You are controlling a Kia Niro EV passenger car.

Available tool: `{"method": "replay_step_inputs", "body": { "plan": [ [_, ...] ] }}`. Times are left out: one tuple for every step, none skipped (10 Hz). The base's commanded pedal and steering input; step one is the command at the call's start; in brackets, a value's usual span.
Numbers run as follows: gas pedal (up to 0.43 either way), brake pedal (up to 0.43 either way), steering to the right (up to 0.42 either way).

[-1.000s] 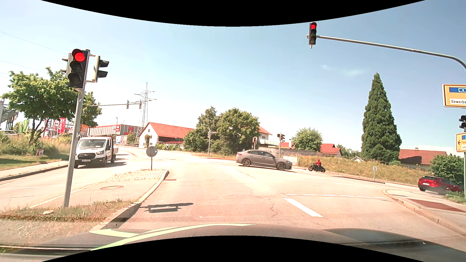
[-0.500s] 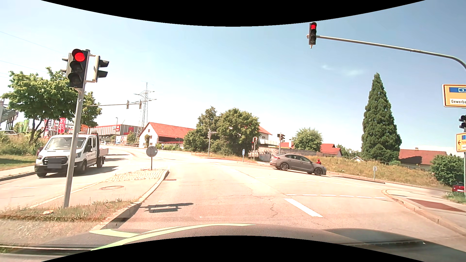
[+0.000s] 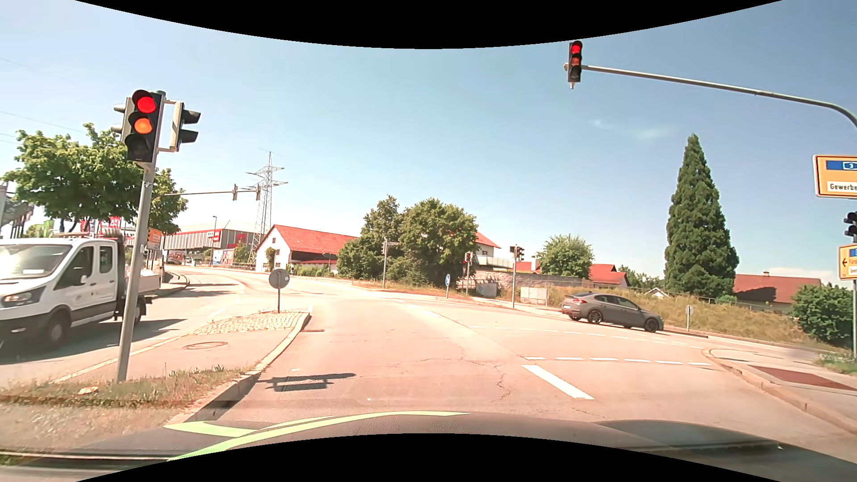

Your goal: Follow the waypoints while adhering to traffic rules and regulations

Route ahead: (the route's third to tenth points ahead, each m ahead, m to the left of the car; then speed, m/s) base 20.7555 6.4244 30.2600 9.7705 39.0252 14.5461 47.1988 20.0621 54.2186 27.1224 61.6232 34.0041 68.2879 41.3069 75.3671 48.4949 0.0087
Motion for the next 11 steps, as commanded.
{"method": "replay_step_inputs", "body": {
  "plan": [
    [0.0,0.39,-0.099],
    [0.0,0.378,-0.099],
    [0.0,0.232,-0.099],
    [0.0,0.024,-0.099],
    [0.0,0.0,-0.099],
    [0.0,0.0,-0.099],
    [0.0,0.0,-0.099],
    [0.0,0.0,-0.099],
    [0.008,0.0,-0.099],
    [0.24,0.0,-0.099],
    [0.26,0.0,-0.103]
  ]
}}
